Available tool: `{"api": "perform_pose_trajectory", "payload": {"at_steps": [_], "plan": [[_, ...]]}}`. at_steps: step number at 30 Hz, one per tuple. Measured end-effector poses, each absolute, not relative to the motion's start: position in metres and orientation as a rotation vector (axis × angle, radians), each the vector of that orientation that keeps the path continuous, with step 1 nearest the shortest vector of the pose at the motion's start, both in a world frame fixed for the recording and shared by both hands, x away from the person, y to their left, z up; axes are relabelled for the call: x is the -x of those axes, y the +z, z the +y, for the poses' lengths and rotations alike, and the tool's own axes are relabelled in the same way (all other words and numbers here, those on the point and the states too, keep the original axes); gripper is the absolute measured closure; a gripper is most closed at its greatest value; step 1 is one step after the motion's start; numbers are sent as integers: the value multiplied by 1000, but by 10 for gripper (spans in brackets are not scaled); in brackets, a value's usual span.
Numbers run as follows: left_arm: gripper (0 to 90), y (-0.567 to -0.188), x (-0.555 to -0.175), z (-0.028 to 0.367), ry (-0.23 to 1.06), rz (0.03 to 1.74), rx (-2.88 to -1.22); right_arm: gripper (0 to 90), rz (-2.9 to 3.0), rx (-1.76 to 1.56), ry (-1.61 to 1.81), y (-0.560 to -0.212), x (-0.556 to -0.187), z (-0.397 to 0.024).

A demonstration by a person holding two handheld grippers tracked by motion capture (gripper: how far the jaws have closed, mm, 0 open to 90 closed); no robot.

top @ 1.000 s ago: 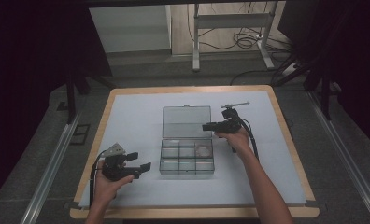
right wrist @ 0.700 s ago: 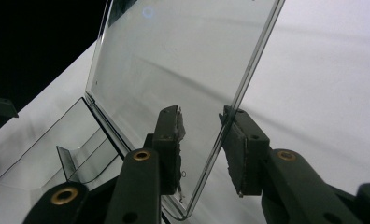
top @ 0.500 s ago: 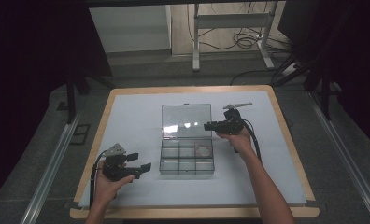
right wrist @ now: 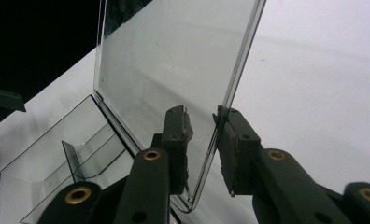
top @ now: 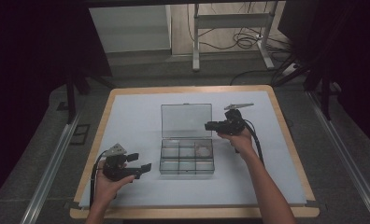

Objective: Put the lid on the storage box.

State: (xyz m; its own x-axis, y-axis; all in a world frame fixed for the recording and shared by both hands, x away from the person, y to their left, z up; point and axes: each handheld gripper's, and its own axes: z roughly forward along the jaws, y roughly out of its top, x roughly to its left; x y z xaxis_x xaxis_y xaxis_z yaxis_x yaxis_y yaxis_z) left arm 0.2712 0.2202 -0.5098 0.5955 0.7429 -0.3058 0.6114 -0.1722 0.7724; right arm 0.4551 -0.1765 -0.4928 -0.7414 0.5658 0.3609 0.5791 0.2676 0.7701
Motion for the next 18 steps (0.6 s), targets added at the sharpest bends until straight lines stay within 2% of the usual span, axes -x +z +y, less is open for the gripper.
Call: {"api": "perform_pose_trajectory", "payload": {"at_steps": [18], "plan": [[212,-510,-271,219,170,1090,-1876,758,-2536,1056,-1575,-489,-447,-179]]}}
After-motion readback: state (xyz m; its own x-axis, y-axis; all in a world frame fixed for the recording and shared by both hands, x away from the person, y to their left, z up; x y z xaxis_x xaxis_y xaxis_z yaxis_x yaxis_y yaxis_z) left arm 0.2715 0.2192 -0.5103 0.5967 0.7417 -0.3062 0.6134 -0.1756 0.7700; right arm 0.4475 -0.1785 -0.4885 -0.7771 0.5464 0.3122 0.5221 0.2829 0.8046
